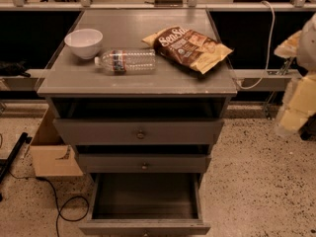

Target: Close bottom drawer

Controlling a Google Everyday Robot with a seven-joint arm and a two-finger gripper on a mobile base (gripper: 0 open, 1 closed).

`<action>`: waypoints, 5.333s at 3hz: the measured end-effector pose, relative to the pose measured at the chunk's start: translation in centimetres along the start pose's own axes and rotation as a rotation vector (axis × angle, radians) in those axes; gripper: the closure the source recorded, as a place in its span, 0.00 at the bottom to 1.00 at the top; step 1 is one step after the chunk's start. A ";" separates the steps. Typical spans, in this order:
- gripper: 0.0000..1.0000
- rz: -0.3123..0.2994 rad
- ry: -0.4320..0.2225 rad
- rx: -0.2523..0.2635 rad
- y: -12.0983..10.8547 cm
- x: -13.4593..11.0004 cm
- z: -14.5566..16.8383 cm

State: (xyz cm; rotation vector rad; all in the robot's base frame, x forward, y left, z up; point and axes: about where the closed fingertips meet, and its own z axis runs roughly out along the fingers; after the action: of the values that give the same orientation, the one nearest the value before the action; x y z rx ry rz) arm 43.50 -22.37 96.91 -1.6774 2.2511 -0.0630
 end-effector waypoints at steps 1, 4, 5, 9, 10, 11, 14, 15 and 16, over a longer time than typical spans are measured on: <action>0.00 0.040 0.000 -0.030 1.6 1.7 0.7; 0.00 0.067 -0.029 -0.144 8.7 5.4 1.3; 0.00 0.064 -0.031 -0.148 8.9 5.5 1.3; 0.00 -0.011 -0.208 -0.301 12.0 -1.7 9.7; 0.00 -0.018 -0.271 -0.363 14.3 -4.1 12.0; 0.00 -0.017 -0.273 -0.362 14.2 -4.2 12.1; 0.00 0.195 -0.263 -0.398 16.1 -1.7 17.8; 0.00 0.340 -0.251 -0.357 16.2 0.0 18.7; 0.00 0.393 -0.247 -0.394 16.6 0.4 20.2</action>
Offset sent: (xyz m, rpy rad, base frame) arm -0.0747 -0.0322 -0.0444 0.0686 0.1210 -0.0777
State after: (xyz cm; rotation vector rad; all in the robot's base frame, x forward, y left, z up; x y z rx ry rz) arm 33.86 -14.46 73.91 -1.2789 2.4565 0.6799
